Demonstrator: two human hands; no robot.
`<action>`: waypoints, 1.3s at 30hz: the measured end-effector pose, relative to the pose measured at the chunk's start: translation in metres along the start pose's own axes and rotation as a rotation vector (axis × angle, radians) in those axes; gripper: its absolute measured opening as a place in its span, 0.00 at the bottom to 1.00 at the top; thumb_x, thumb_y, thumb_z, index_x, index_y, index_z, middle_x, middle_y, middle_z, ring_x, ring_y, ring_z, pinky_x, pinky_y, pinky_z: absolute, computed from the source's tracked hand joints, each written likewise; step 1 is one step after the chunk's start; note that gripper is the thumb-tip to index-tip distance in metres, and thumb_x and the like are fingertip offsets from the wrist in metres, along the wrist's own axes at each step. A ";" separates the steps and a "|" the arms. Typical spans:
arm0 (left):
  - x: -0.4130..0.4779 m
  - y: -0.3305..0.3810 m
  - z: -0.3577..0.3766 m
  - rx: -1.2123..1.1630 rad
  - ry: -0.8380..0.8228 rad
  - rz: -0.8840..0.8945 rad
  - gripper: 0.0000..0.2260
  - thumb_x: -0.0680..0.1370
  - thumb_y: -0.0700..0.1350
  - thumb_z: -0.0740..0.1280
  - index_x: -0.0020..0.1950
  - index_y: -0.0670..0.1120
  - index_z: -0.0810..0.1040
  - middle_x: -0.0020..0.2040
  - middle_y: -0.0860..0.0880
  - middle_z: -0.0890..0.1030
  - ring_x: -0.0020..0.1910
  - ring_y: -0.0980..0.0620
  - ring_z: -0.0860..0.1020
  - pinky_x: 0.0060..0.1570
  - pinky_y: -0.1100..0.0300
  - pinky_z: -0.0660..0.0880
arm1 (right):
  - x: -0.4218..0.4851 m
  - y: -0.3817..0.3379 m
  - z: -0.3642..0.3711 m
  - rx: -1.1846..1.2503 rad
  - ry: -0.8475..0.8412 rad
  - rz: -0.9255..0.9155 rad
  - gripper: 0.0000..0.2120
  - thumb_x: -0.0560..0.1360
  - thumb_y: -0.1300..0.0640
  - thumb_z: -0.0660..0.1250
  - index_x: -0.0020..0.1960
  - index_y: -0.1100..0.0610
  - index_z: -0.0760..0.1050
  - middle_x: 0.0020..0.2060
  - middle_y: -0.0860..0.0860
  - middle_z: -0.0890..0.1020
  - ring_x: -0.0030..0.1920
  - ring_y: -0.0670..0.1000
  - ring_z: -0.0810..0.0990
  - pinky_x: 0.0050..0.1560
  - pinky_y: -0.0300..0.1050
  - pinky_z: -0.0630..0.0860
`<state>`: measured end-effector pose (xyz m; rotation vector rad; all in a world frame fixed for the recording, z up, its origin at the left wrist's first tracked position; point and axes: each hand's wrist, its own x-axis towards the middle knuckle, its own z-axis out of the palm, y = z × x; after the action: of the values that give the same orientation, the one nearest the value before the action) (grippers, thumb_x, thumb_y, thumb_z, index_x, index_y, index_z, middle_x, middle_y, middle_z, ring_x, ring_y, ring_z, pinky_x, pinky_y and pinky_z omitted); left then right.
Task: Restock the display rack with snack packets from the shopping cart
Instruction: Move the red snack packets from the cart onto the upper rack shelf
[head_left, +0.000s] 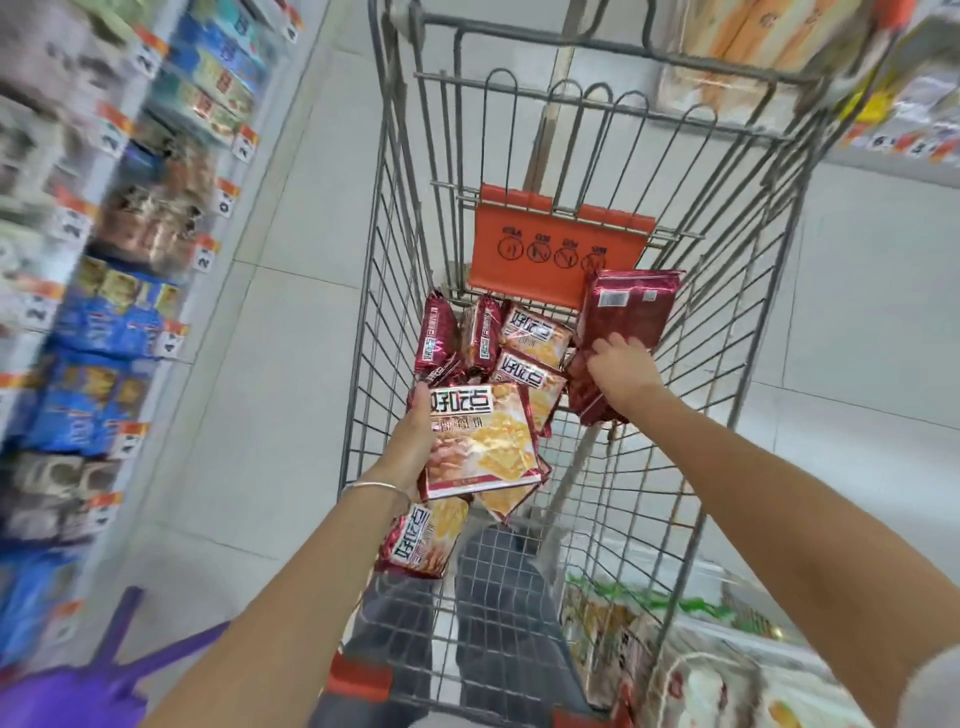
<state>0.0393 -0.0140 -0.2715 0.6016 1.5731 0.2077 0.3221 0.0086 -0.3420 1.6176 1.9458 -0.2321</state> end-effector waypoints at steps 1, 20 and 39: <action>-0.003 0.000 0.000 -0.020 0.013 -0.015 0.29 0.83 0.64 0.46 0.54 0.47 0.80 0.37 0.49 0.87 0.31 0.53 0.84 0.29 0.63 0.77 | 0.000 0.002 -0.001 0.015 -0.025 -0.002 0.17 0.77 0.59 0.65 0.66 0.53 0.75 0.62 0.51 0.76 0.65 0.55 0.72 0.60 0.51 0.71; 0.005 0.001 0.008 0.042 0.069 0.038 0.31 0.83 0.65 0.45 0.54 0.47 0.82 0.45 0.45 0.87 0.48 0.43 0.85 0.58 0.42 0.79 | 0.005 0.000 0.018 0.015 -0.177 -0.090 0.25 0.76 0.57 0.68 0.72 0.50 0.69 0.71 0.52 0.70 0.72 0.56 0.65 0.67 0.56 0.68; -0.011 0.003 -0.008 0.100 0.095 0.127 0.36 0.80 0.68 0.47 0.55 0.40 0.81 0.50 0.36 0.85 0.49 0.36 0.83 0.53 0.44 0.79 | -0.064 0.061 -0.076 1.452 -0.002 0.411 0.06 0.77 0.60 0.70 0.52 0.58 0.84 0.46 0.53 0.86 0.38 0.51 0.81 0.42 0.48 0.82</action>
<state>0.0323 -0.0153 -0.2593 0.7806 1.6453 0.2565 0.3599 0.0072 -0.2322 2.7339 1.2772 -1.7336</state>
